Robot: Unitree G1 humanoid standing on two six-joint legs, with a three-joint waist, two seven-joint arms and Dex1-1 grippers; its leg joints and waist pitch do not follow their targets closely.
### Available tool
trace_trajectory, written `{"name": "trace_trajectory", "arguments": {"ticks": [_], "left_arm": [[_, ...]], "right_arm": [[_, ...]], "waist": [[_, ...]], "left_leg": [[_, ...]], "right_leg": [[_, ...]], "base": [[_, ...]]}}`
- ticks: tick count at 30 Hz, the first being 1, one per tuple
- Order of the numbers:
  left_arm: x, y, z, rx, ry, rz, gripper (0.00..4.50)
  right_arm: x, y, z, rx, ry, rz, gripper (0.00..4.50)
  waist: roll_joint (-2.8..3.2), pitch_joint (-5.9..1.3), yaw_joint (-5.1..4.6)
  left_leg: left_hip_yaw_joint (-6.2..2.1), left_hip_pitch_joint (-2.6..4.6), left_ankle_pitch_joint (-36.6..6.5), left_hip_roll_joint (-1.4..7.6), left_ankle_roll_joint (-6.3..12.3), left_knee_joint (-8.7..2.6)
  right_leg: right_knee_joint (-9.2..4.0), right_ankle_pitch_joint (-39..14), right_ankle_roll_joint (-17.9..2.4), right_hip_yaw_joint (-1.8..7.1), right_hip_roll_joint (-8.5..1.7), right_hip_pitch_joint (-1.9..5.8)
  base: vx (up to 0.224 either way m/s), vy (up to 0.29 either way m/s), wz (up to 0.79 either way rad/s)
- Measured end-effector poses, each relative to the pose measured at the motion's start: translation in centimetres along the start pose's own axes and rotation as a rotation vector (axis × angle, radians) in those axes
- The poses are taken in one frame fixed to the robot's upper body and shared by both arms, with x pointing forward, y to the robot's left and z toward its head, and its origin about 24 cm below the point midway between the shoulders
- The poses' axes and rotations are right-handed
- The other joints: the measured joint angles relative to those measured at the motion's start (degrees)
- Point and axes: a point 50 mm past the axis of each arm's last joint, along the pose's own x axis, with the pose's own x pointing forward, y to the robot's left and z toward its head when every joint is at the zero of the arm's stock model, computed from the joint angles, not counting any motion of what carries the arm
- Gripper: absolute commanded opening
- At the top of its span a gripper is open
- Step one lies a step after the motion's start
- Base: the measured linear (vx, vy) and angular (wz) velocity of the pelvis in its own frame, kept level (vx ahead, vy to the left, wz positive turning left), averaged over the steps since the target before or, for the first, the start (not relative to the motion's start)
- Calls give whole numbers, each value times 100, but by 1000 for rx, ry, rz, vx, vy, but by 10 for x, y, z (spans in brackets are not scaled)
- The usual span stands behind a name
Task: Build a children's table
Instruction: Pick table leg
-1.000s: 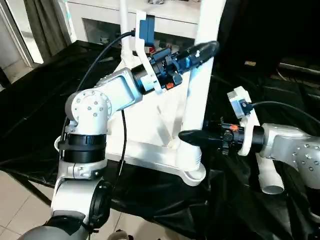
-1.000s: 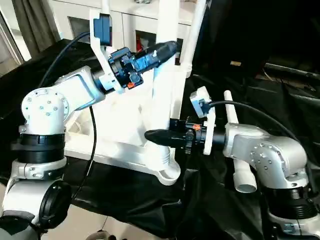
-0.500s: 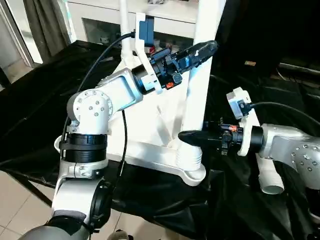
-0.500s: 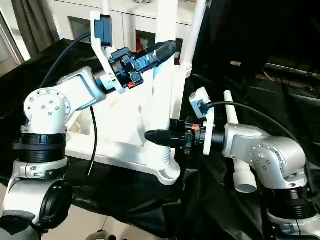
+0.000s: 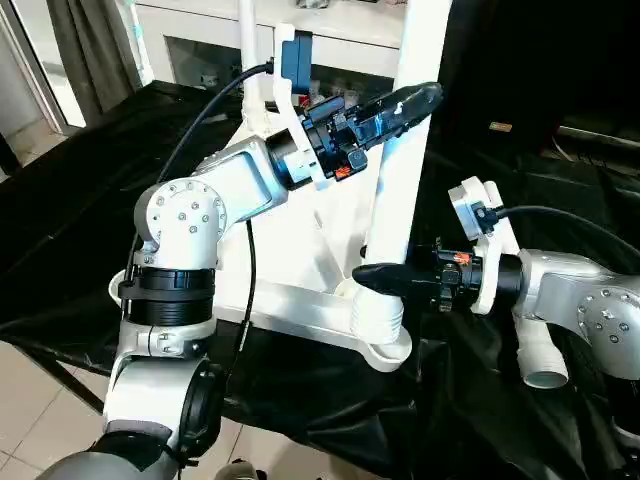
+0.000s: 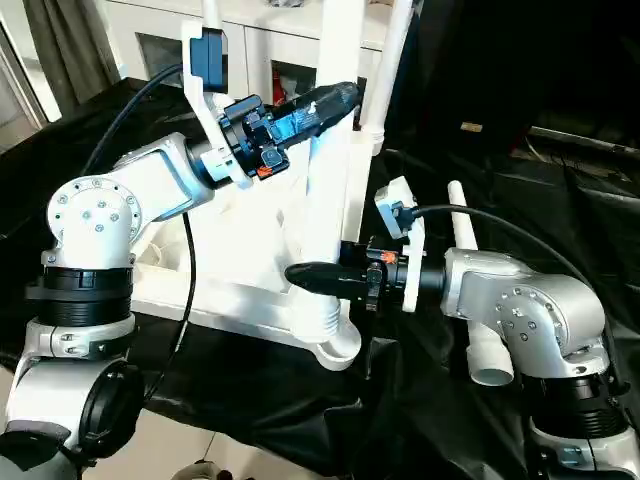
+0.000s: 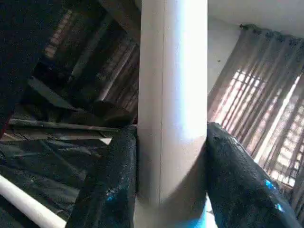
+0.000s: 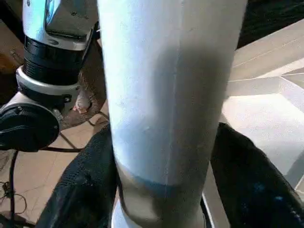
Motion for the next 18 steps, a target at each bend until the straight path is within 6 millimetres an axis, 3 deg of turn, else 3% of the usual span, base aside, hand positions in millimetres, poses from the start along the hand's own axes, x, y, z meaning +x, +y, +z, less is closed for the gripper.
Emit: {"name": "trace_trajectory", "arguments": {"ticks": [8, 18], "left_arm": [[0, 0, 0, -1, -1, -1, 172], [0, 0, 0, 0, 0, 0, 172]], "right_arm": [[0, 1, -1, 14, 0, 24, 194], [0, 1, -1, 18, -1, 25, 188]], "waist": [[0, 0, 1], [0, 0, 5]], "left_leg": [[0, 0, 0, 0, 0, 1], [0, 0, 1, 0, 0, 2]], "right_leg": [[1, 0, 0, 0, 0, 0], [2, 1, -1, 0, 0, 0]], "base": [[0, 0, 0], [0, 0, 0]]}}
